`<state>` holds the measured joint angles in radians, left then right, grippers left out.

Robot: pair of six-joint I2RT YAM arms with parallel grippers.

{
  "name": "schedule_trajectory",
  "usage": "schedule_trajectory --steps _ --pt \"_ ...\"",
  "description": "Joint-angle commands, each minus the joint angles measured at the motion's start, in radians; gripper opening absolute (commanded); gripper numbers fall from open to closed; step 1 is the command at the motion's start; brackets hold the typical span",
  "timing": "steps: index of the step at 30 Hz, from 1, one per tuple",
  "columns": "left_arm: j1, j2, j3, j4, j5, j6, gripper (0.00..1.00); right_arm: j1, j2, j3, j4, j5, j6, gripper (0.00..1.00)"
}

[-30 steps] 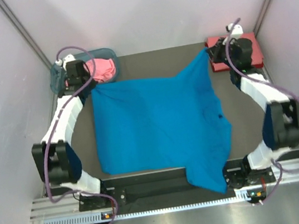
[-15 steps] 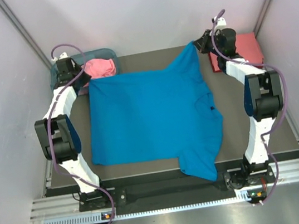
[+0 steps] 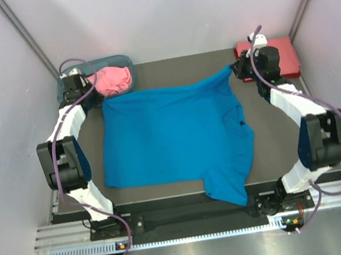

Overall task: Fold and stack the t-shirts
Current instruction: Fold the tshirt

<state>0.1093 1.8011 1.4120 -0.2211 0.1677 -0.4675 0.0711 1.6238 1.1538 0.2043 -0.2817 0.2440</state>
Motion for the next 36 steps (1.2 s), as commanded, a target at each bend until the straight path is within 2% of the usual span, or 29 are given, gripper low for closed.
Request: schedule_trajectory --steps 1,5,12,15,21,22,23,24,26,27,29,30,31,33,36 --pt "0.006 -0.1 -0.053 -0.015 0.007 0.018 0.0 0.012 -0.145 -0.11 -0.032 0.067 -0.023 0.0" --pt "0.004 -0.14 -0.094 -0.103 -0.003 0.018 0.0 0.013 -0.238 -0.216 -0.104 0.067 -0.006 0.0" --pt "0.004 -0.197 -0.257 -0.109 -0.105 0.0 0.0 0.03 -0.37 -0.391 -0.157 0.033 0.063 0.0" --pt "0.006 -0.192 -0.3 -0.129 -0.154 0.009 0.0 0.03 -0.39 -0.46 -0.167 0.068 0.106 0.0" --pt "0.006 -0.158 -0.318 -0.158 -0.155 0.006 0.01 0.048 -0.367 -0.569 -0.2 0.099 0.179 0.01" --pt "0.004 -0.157 -0.318 -0.162 -0.158 0.006 0.04 0.05 -0.364 -0.581 -0.201 0.11 0.182 0.01" --pt "0.004 -0.155 -0.318 -0.165 -0.157 0.006 0.12 0.053 -0.366 -0.586 -0.236 0.128 0.184 0.04" --pt "0.006 -0.157 -0.312 -0.194 -0.158 0.001 0.17 0.053 -0.378 -0.588 -0.252 0.136 0.192 0.1" --pt "0.004 -0.169 -0.303 -0.219 -0.229 -0.003 0.32 0.055 -0.4 -0.571 -0.319 0.159 0.193 0.17" --pt "0.004 -0.174 -0.298 -0.227 -0.25 0.0 0.42 0.055 -0.412 -0.56 -0.344 0.167 0.193 0.26" --pt "0.004 -0.181 -0.265 -0.283 -0.327 -0.003 0.46 0.055 -0.447 -0.519 -0.405 0.199 0.19 0.33" --pt "0.006 -0.183 -0.254 -0.299 -0.347 -0.006 0.49 0.055 -0.449 -0.502 -0.474 0.219 0.189 0.4" --pt "0.004 -0.181 -0.249 -0.314 -0.358 -0.007 0.5 0.053 -0.44 -0.456 -0.509 0.239 0.186 0.42" --pt "0.006 -0.174 -0.252 -0.307 -0.341 -0.013 0.52 0.053 -0.4 -0.421 -0.551 0.276 0.17 0.44" --pt "0.004 -0.14 -0.272 -0.29 -0.286 -0.035 0.51 0.052 -0.319 -0.396 -0.533 0.27 0.175 0.4"
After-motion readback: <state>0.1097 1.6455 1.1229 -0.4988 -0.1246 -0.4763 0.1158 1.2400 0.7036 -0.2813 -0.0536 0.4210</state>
